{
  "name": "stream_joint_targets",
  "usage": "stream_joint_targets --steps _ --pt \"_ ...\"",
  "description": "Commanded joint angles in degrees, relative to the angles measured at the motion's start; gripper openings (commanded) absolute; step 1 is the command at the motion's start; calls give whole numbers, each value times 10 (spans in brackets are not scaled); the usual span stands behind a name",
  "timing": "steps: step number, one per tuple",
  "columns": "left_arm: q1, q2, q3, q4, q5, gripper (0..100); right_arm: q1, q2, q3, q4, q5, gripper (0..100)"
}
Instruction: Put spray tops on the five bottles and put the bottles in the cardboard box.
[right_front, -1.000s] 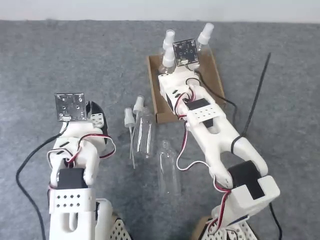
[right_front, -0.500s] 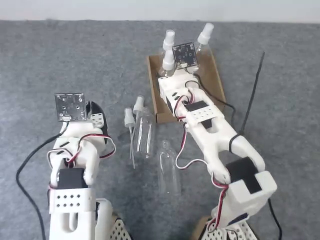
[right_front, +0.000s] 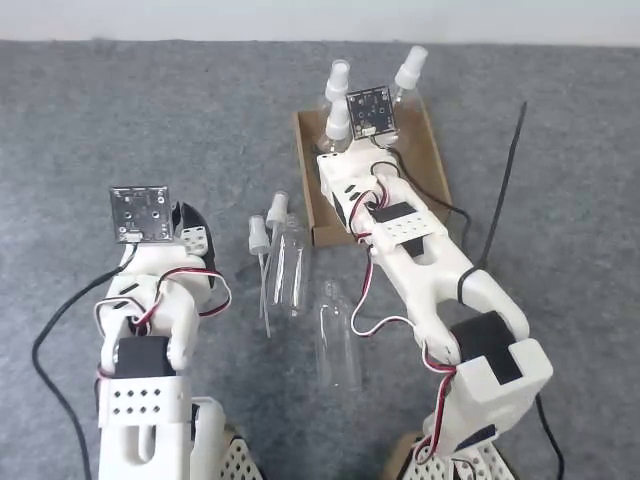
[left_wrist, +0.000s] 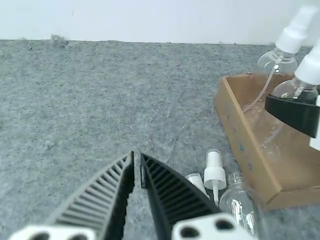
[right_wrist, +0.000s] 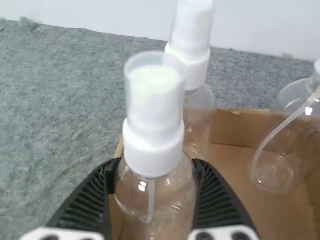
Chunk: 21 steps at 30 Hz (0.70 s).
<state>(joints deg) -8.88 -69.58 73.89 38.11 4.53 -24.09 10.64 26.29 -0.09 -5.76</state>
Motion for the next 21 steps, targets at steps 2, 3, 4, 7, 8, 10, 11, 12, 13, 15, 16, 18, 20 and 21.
stream_joint_targets --steps 2,3,4,7,8,10,11,12,13,15,16,18,20,21 --pt "-1 -2 -6 -14 7 12 2 -6 -6 -7 -4 11" --pt "-1 -2 -6 -14 7 12 2 -5 -6 -7 -4 11" --pt "-1 -2 -6 -14 7 12 2 -5 -6 -7 -4 11" --pt "-1 -2 -6 -14 7 12 2 -5 -6 -7 -4 11" --pt "-1 -2 -6 -14 7 12 2 -5 -6 -7 -4 11" --pt "-1 -2 -6 -14 7 12 2 -5 -6 -7 -4 11" --pt "-1 -2 -6 -14 7 12 2 -6 -6 -7 -4 11" --pt "-1 -2 -6 -14 7 12 2 -6 -6 -7 -4 11" --pt "-1 -2 -6 -14 7 12 2 -6 -6 -7 -4 11" --pt "-1 -2 -6 -14 7 12 2 -6 -6 -7 -4 11" --pt "-1 -2 -6 -14 7 12 2 -6 -6 -7 -4 11" --pt "-1 -2 -6 -14 7 12 1 -6 -6 -7 -4 11" --pt "-1 -2 -6 -14 7 12 1 -7 -6 -7 -4 33" --pt "-1 -2 -6 -14 7 12 1 -5 -6 -7 -4 56"
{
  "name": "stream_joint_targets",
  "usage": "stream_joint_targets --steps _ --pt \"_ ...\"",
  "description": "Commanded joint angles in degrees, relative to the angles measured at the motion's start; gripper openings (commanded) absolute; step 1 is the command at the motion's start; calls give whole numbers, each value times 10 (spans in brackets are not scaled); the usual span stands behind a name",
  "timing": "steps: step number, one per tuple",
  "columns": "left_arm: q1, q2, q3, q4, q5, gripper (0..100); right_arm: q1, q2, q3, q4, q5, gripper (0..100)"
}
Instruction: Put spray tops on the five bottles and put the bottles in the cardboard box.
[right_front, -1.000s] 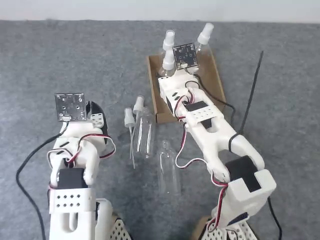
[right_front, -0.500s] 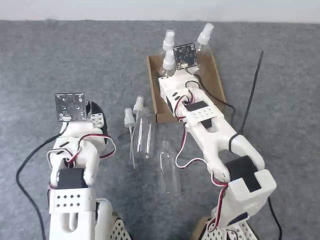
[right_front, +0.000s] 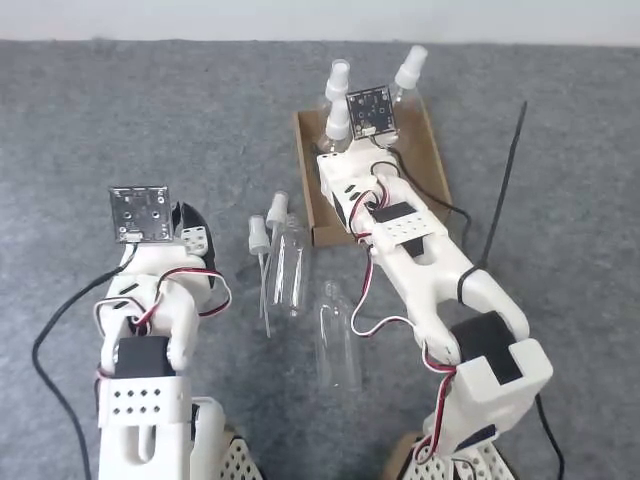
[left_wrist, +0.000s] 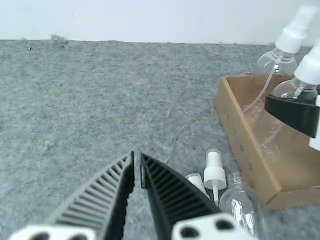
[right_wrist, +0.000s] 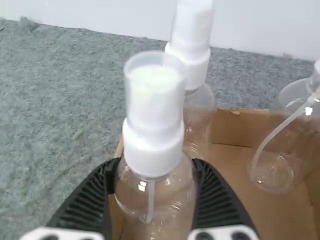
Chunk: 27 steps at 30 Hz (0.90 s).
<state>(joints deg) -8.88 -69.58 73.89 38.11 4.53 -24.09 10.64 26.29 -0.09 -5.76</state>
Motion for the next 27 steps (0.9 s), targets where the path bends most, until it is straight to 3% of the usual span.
stream_joint_targets --steps 1,6,27 --pt "-1 -2 -6 -14 7 12 1 -5 -5 -6 -4 84" --pt "-1 -2 -6 -14 7 12 1 -5 -5 -6 -4 172" --pt "-1 -2 -6 -14 6 12 0 -9 -5 -5 -3 178"
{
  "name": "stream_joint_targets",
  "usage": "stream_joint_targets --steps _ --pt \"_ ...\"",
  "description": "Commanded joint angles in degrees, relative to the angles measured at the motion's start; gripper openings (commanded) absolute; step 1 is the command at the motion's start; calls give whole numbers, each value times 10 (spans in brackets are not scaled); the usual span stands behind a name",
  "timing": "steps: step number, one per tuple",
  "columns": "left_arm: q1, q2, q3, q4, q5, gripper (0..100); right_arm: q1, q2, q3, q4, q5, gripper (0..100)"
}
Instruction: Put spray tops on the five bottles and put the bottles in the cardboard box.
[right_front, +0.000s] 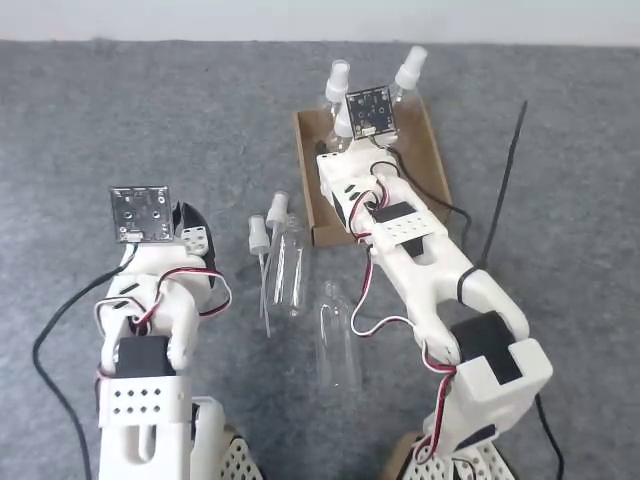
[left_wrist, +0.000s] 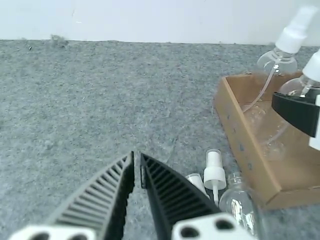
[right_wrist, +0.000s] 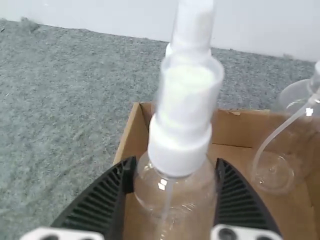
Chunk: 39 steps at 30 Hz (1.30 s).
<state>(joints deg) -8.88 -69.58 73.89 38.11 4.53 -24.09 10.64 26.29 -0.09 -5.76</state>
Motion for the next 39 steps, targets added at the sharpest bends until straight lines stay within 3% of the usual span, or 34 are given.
stream_joint_targets --steps 1,6,17,26,39 --pt "-1 -2 -6 -14 6 12 -2 -9 -5 -5 -3 178" --pt "-1 -2 -6 -14 6 12 -14 -7 -5 -5 34 178" --pt "-1 -2 -6 -14 6 12 -15 -6 -5 -5 33 179" --pt "-1 -2 -6 -14 6 12 -17 -7 -8 25 33 371" --pt "-1 -2 -6 -14 6 12 -17 -11 -25 30 35 374"
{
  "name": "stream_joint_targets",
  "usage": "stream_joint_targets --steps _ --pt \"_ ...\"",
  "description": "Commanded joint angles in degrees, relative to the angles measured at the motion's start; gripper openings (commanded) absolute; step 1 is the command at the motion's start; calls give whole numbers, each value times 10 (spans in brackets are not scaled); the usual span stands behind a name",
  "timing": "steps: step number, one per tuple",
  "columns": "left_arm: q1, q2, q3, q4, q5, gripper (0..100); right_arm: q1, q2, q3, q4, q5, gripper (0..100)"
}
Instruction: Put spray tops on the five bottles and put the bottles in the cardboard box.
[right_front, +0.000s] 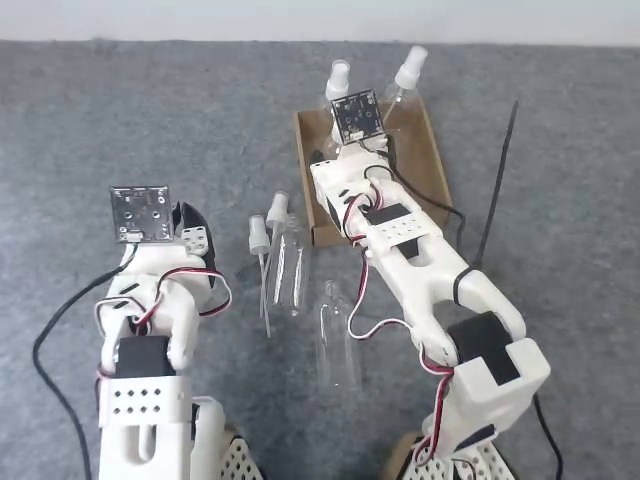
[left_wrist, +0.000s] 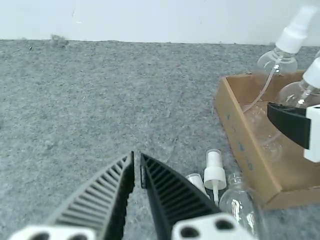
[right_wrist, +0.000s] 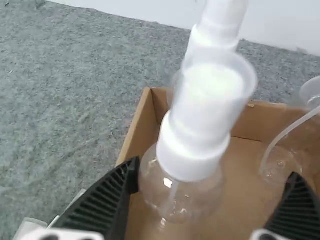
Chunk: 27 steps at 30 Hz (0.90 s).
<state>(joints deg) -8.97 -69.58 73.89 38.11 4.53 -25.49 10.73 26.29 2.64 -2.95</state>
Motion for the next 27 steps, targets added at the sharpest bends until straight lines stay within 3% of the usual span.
stream_joint_targets --steps 1,27 --pt "0 -2 -6 -14 6 12 -3 -12 -25 3 7 374" --pt "0 -2 -6 -14 6 12 0 -73 -52 4 6 374"
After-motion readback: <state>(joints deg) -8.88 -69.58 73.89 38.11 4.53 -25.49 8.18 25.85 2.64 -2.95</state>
